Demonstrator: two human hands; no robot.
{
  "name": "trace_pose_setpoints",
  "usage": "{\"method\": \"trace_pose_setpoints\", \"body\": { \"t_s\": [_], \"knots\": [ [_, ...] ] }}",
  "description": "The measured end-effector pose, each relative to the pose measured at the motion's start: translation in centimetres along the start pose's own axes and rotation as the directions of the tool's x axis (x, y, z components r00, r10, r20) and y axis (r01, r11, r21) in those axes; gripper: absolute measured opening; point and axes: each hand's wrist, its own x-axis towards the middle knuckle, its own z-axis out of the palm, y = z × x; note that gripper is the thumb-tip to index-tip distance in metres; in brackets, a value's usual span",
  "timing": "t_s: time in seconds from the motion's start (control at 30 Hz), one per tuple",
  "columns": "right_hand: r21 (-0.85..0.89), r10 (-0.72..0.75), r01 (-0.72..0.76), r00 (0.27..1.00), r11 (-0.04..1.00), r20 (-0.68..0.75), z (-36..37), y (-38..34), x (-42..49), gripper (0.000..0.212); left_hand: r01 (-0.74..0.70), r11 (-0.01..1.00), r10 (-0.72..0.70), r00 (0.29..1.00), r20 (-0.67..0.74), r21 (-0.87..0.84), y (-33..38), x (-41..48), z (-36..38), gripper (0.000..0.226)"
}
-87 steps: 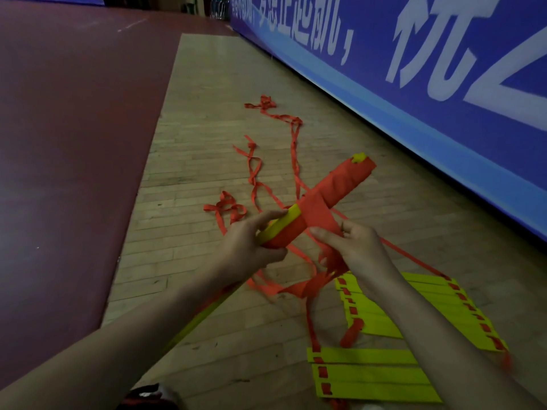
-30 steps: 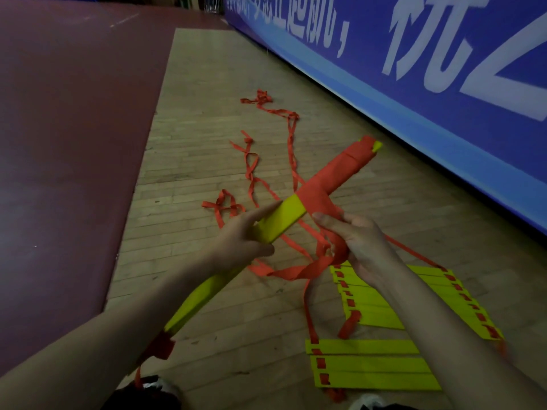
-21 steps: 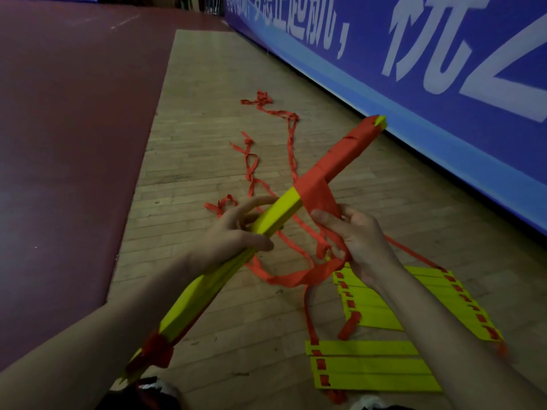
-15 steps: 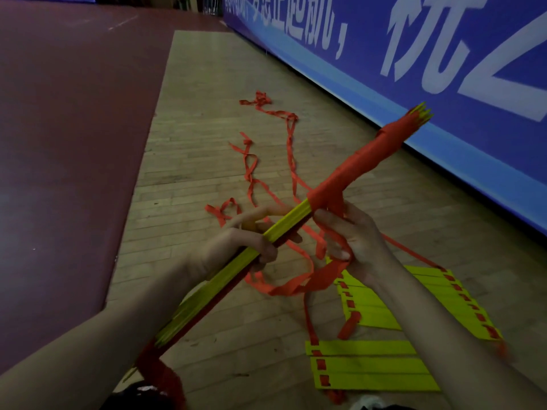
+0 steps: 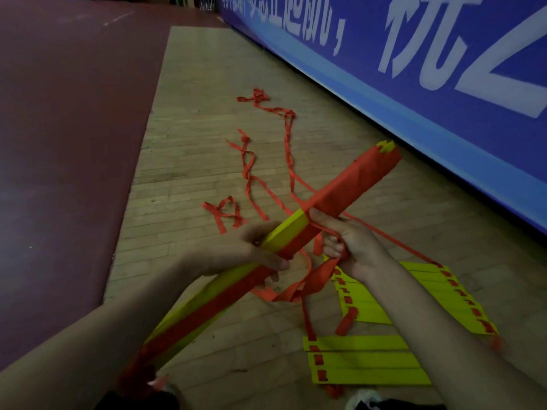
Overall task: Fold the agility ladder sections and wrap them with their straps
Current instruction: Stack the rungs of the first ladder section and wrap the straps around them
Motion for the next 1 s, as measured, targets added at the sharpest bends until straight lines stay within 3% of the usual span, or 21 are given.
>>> {"method": "trace_pose_setpoints", "body": {
  "t_s": [0.07,0.1,0.17,0.23,0.33,0.53,0.63,0.73,0.87,1.0],
  "knots": [
    [0.011,0.037,-0.036,0.997,0.999,-0.063,-0.3,0.4,0.5,0.032,-0.003,0.979,0.025,0.994,-0.105,0.206,0.0,2.6,-0.4,0.07],
    [0.007,0.043,-0.042,0.995,0.999,-0.088,-0.4,0.6,0.7,0.032,-0.009,0.91,0.079,0.985,-0.151,0.415,-0.3,3.0,-0.2,0.079],
    [-0.001,0.038,-0.039,0.992,0.999,-0.122,-0.4,0.7,1.0,0.03,0.01,0.747,0.207,0.947,-0.247,0.665,-1.3,3.8,-0.3,0.091],
    [0.0,0.026,-0.026,0.99,1.0,-0.137,-0.4,0.7,1.2,0.028,-0.004,0.616,0.329,0.91,-0.253,0.788,-2.6,3.7,0.1,0.093],
    [-0.036,-0.005,0.0,0.989,0.999,-0.145,-0.6,0.6,1.3,0.027,-0.028,0.573,0.448,0.847,-0.285,0.819,-2.8,3.9,-0.2,0.087],
    [-0.124,-0.029,0.021,0.998,0.992,-0.063,-0.6,0.2,0.4,0.019,-0.058,0.695,0.431,0.831,-0.351,0.716,-2.3,3.8,0.1,0.085],
    [-0.202,-0.072,0.059,0.996,0.978,-0.053,-0.3,0.9,0.1,0.033,-0.1,0.79,0.431,0.792,-0.432,0.605,-2.0,4.0,-0.2,0.083],
    [-0.248,-0.118,0.099,0.991,0.964,-0.063,0.2,0.8,-0.3,0.015,-0.135,0.893,0.365,0.775,-0.516,0.429,-1.8,4.2,-1.2,0.079],
    [-0.253,-0.188,0.177,0.982,0.951,-0.019,0.6,0.1,-0.8,0.01,-0.155,0.973,0.225,0.809,-0.543,0.172,-1.5,3.8,-2.2,0.071],
    [-0.124,-0.2,0.201,0.98,0.972,0.02,0.8,-0.4,-1.0,0.016,-0.206,0.977,0.154,0.864,-0.479,-0.058,-1.2,3.5,-2.4,0.065]
  ]
}}
